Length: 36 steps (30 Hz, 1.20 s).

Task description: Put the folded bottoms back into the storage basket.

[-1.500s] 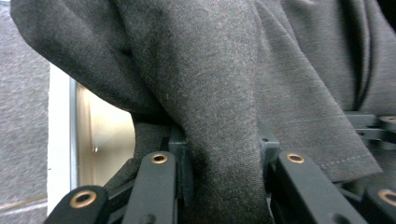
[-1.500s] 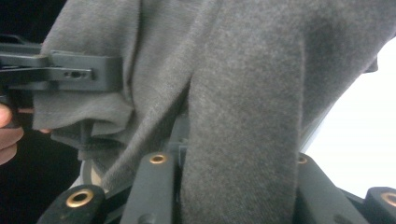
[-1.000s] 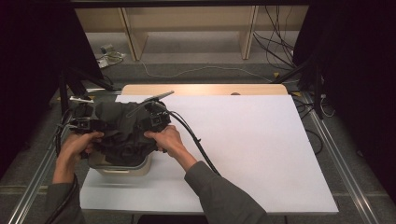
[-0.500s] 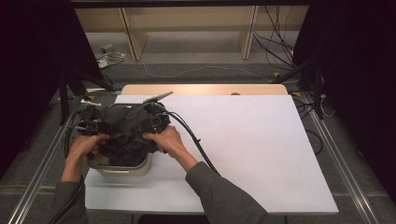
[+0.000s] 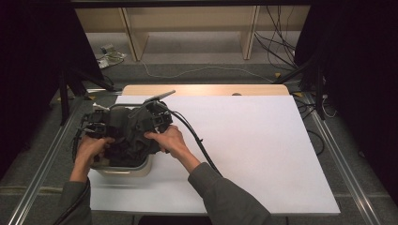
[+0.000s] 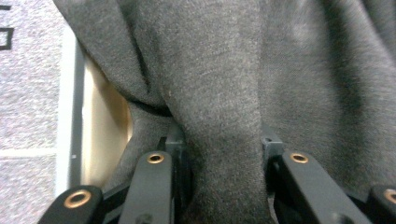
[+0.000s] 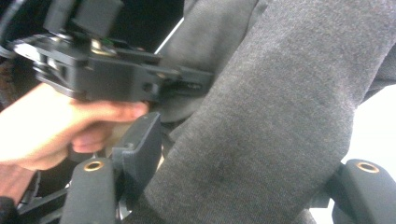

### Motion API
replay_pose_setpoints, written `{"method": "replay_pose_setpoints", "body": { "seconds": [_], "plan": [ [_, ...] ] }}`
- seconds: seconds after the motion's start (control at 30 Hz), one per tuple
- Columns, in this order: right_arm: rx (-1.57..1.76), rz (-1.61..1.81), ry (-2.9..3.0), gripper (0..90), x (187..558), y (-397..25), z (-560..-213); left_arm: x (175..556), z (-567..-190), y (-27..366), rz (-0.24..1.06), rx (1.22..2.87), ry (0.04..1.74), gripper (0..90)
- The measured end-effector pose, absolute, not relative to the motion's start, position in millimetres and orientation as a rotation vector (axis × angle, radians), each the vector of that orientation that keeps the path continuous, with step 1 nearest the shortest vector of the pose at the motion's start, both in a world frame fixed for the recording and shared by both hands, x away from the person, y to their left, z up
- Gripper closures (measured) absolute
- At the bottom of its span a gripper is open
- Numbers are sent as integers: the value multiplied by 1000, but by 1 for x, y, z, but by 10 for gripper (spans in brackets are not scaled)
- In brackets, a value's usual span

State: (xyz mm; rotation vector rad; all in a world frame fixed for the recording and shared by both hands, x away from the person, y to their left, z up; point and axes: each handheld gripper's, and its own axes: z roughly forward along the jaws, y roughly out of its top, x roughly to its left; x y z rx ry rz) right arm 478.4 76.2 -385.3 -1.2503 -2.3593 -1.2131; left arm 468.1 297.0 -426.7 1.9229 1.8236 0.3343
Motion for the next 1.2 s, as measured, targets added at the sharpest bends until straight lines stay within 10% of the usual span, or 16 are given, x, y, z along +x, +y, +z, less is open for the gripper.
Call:
{"method": "replay_pose_setpoints", "body": {
  "seconds": [0.33, 0.63, 1.2],
  "plan": [
    [-1239, -1226, -2358, 304, 477, 75, -383, 473, -440, 298, 297, 1927, 1863, 591],
    [-1268, -1274, -2339, 258, 479, 70, -378, 453, -376, 321, 306, 1850, 1773, 394],
    [-1255, -1306, -2336, 268, 482, 57, -368, 457, -394, 317, 304, 1900, 1781, 855]
  ]
}}
